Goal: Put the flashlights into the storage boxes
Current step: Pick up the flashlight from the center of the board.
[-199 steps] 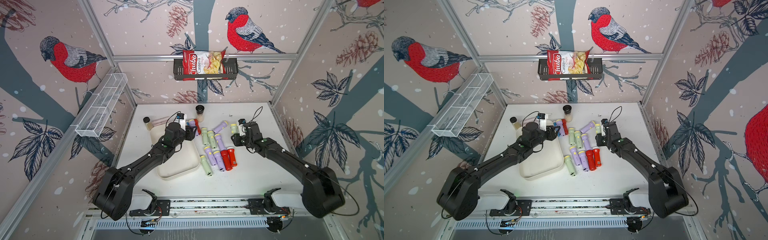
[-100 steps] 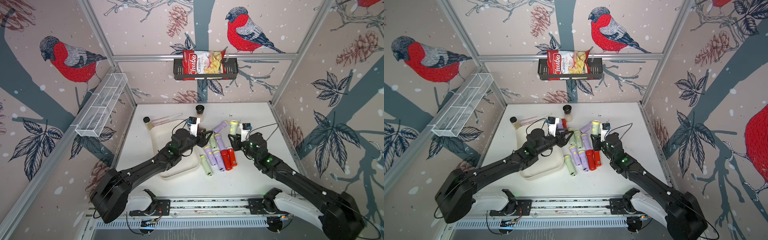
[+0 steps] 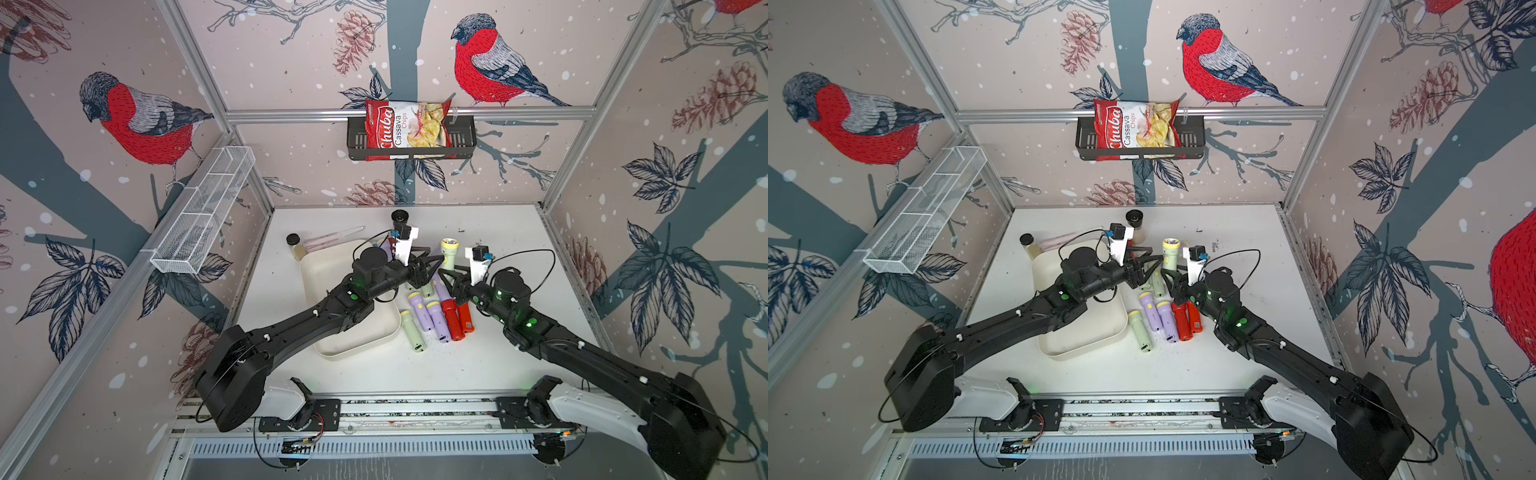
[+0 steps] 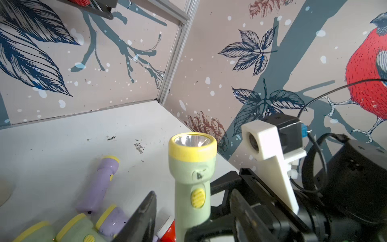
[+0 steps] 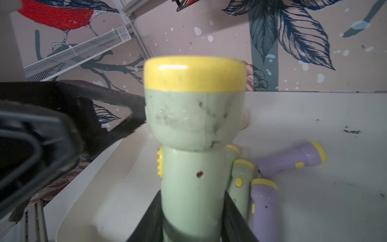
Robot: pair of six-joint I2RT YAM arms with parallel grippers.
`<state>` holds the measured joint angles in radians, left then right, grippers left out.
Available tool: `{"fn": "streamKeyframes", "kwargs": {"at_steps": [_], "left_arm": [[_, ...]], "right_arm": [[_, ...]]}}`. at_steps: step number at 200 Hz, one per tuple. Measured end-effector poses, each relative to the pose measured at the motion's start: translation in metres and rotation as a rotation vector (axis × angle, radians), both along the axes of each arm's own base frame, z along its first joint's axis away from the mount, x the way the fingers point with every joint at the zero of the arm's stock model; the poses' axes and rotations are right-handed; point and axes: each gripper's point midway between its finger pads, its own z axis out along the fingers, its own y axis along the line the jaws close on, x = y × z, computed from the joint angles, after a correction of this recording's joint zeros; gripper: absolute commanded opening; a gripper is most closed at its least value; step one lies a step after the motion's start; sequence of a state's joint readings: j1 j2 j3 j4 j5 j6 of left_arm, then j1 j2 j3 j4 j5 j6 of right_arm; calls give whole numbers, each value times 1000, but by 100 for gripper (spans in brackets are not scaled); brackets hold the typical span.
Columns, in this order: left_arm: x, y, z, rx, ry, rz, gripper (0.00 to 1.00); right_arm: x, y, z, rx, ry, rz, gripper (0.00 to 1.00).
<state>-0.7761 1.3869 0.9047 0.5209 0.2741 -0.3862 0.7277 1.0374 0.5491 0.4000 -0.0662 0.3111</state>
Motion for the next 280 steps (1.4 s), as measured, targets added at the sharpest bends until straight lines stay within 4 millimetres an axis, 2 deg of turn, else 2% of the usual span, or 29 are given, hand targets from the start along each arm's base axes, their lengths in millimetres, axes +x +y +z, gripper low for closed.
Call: {"fn": "streamKeyframes", "kwargs": {"at_steps": [57,124,182,208,231,243,256,259,261,262,264,280], "left_arm": [[5,-4,-14,63,21,24,56],[4,-16,-24,81,54,-16,54],[1,-23,-23,73,77,-43,39],[1,-23,-23,73,88,-44,35],[0,-21,-25,73,99,-37,30],[-2,-20,-30,74,116,-32,29],[-4,-18,-38,73,154,-28,28],[-4,-17,-41,79,158,-24,28],[-3,-16,-42,83,161,-17,28],[-3,-15,-43,85,162,-15,28],[-2,-14,-45,89,168,-6,29],[6,-2,-57,107,217,53,28]], "right_arm": [[-6,9,1,-7,-16,-25,23],[-7,6,7,-25,-53,-68,24],[-14,12,7,-53,-81,-53,24],[-13,11,7,-62,-87,-61,32],[-14,11,5,-66,-83,-63,33],[-16,11,1,-61,-69,-59,41],[-19,11,-7,-64,-48,-46,62],[-19,11,-8,-65,-47,-46,71],[-20,11,-9,-65,-46,-46,89],[-20,10,-9,-66,-45,-46,95],[-20,10,-10,-66,-42,-46,99],[-22,7,-17,-56,-18,-54,100]]}}
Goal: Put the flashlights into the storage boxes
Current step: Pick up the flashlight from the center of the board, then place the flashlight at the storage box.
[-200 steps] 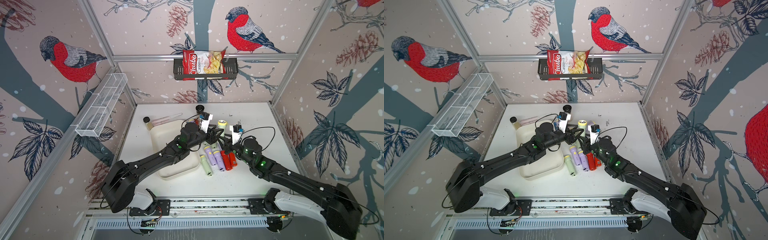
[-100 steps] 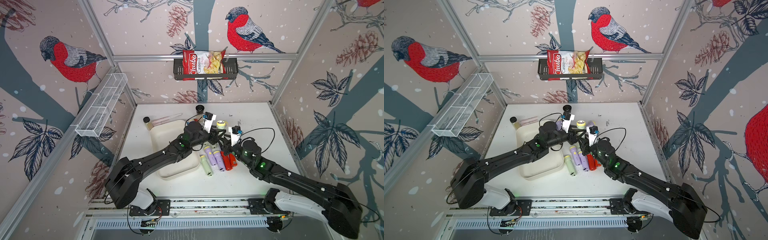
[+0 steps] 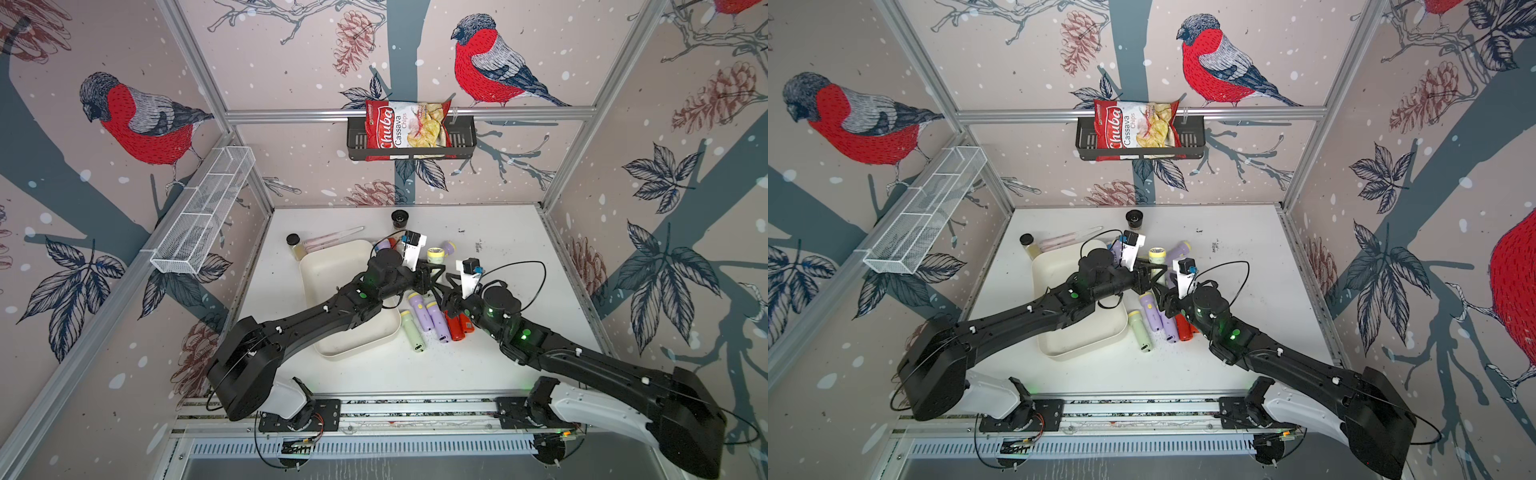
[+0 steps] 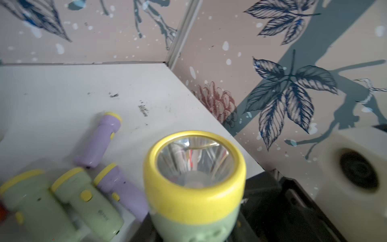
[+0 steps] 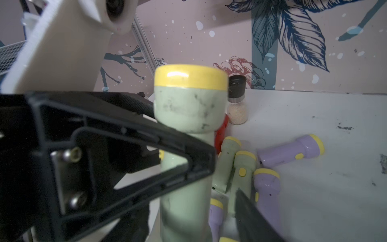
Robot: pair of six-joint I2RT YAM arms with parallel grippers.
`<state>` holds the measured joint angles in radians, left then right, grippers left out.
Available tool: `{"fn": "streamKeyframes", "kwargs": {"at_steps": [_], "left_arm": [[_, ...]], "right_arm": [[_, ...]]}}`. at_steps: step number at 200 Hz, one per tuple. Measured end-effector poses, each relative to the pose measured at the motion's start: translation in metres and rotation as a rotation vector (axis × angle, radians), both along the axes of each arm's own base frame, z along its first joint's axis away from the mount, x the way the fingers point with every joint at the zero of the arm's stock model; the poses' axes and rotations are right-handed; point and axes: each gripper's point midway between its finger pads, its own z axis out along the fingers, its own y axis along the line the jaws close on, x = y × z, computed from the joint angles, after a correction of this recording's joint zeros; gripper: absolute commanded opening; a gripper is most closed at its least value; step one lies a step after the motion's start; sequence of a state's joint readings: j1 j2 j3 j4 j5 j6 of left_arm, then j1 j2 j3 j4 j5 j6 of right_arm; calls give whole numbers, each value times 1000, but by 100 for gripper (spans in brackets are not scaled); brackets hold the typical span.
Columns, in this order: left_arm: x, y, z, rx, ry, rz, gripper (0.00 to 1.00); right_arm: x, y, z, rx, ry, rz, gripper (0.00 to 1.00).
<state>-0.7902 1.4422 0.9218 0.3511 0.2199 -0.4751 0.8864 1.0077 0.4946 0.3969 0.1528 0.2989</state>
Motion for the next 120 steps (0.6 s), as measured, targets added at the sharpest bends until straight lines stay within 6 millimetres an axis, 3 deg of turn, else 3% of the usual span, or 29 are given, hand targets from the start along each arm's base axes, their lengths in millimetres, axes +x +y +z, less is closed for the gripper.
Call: {"fn": "streamKeyframes", "kwargs": {"at_steps": [31,81,120], "left_arm": [[24,38,-18,18,119,127,28],[62,118,-53,53,302,351,28],[83,149,-89,97,444,404,29]], "right_arm": [[4,-7,-7,26,39,-36,99],[43,-37,-32,120,200,-139,99],[54,-28,-34,146,262,-81,99]]}}
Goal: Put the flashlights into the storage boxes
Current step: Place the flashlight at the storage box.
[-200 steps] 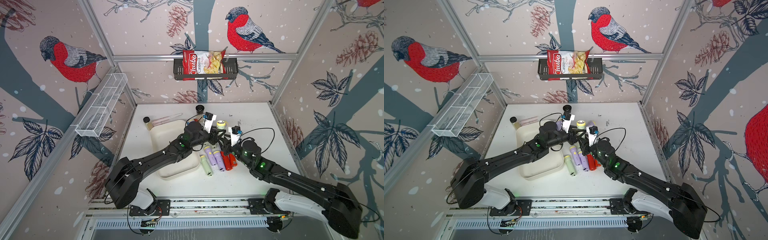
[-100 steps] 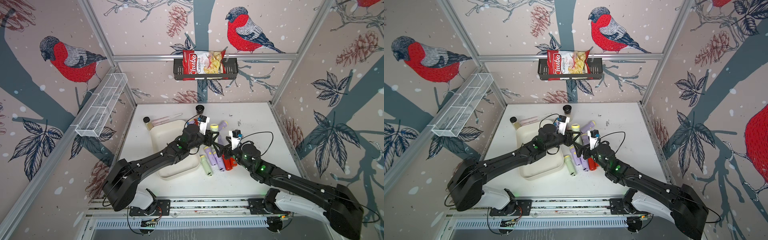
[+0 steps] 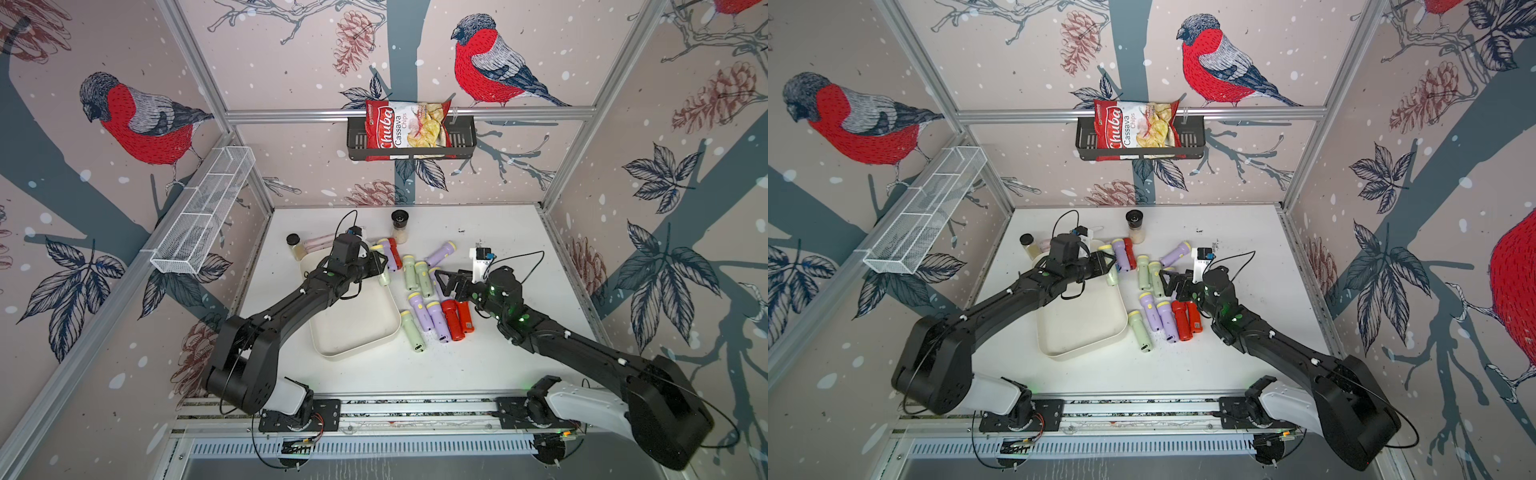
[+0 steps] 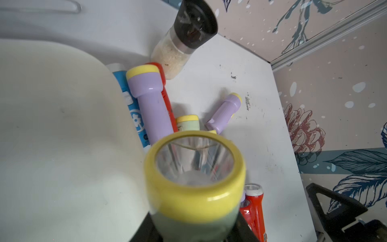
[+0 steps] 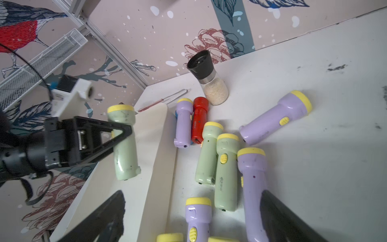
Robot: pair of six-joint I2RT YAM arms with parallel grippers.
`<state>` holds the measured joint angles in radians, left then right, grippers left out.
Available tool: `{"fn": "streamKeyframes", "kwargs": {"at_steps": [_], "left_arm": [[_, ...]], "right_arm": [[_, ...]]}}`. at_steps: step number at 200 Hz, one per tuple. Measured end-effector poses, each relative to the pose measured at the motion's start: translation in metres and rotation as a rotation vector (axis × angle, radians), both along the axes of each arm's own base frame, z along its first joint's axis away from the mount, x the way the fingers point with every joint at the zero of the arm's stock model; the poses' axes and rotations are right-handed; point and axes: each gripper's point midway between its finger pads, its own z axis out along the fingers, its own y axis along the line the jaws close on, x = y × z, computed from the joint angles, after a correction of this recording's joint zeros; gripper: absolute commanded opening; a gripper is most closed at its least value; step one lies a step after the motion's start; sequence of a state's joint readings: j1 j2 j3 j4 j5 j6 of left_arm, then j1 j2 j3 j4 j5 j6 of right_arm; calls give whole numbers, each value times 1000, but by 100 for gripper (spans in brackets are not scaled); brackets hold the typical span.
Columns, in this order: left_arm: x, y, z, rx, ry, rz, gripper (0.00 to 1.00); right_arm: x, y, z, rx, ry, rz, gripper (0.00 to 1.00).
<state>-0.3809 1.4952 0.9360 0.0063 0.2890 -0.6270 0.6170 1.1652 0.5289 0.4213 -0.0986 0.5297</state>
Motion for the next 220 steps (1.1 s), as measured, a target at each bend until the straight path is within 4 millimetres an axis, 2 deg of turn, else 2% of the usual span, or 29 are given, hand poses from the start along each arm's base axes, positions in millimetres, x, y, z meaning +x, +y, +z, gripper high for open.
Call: {"fn": "streamKeyframes", "kwargs": {"at_steps": [27,74,99,155,220], "left_arm": [[17,13,-32,22,112,20,30],[51,3,-60,18,220,-40,25],[53,7,-65,6,245,-38,25],[59,36,-68,5,262,22,29],[62,40,-85,42,291,38,31]], "right_arm": [[4,8,-3,6,27,36,99],[13,16,-9,17,67,52,99],[17,17,-8,15,72,52,99],[24,20,-13,9,93,57,99],[23,20,-10,6,94,62,99]]}}
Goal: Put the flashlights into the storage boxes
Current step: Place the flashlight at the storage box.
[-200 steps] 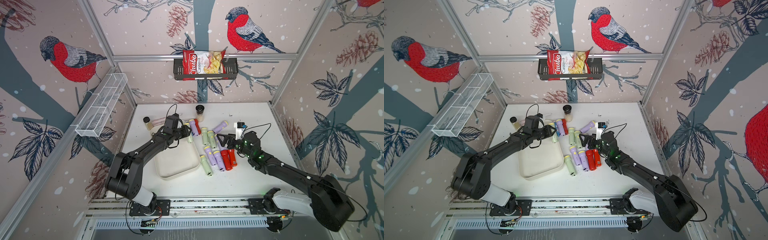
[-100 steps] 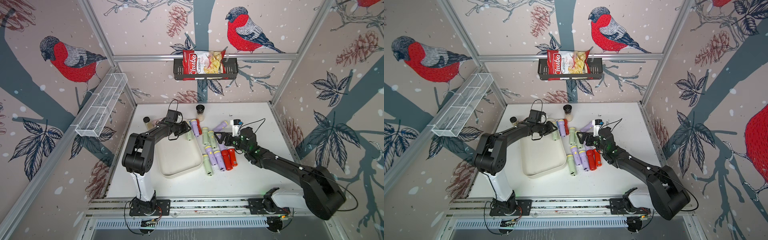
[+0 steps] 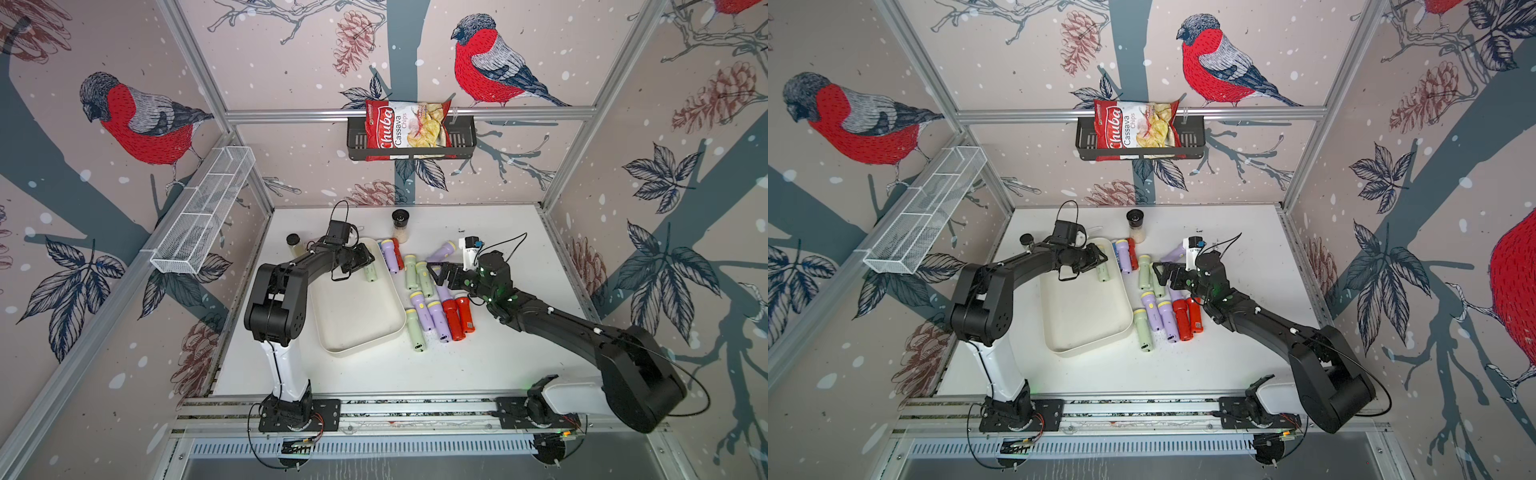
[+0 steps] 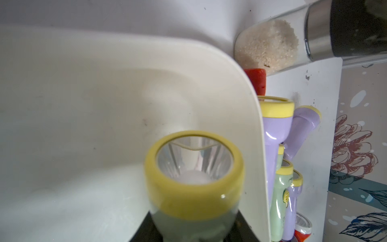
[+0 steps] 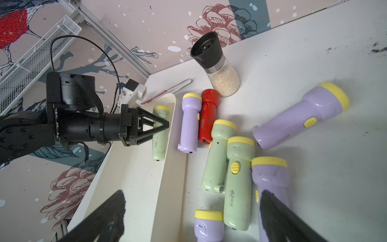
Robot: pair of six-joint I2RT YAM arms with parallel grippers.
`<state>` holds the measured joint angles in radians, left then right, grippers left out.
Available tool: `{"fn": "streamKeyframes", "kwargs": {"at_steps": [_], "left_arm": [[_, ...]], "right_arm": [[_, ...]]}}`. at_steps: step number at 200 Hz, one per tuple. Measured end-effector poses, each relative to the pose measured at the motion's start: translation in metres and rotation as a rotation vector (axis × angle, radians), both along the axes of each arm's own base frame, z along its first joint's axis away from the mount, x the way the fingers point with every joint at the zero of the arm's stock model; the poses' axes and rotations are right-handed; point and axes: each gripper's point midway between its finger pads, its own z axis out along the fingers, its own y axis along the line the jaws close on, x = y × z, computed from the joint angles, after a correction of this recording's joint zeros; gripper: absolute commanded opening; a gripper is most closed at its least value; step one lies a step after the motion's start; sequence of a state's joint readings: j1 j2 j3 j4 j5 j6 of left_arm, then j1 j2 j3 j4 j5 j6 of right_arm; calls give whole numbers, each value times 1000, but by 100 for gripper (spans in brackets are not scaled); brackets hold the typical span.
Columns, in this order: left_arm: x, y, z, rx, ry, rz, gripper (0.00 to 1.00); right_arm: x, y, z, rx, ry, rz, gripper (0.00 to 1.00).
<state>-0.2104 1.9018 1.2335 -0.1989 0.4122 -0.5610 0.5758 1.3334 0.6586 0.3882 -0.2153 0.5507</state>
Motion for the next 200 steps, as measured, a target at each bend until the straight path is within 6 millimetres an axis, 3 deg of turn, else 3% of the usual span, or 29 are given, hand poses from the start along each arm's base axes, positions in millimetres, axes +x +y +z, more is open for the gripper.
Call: {"fn": "streamKeyframes", "kwargs": {"at_steps": [32,84,135,168,200], "left_arm": [[1,3,-8,18,13,11,33],[1,4,-15,22,26,20,45],[-3,5,-3,14,0,24,49],[-12,8,7,14,-29,33,49],[-34,12,-1,15,-3,33,48]], "right_arm": [[-1,-1,5,3,-14,1,99],[-1,-3,13,8,-33,-8,99],[-1,-6,19,1,-61,-18,99],[-1,-7,17,-7,-58,-21,99],[-3,-5,16,-9,-56,-15,99]]}}
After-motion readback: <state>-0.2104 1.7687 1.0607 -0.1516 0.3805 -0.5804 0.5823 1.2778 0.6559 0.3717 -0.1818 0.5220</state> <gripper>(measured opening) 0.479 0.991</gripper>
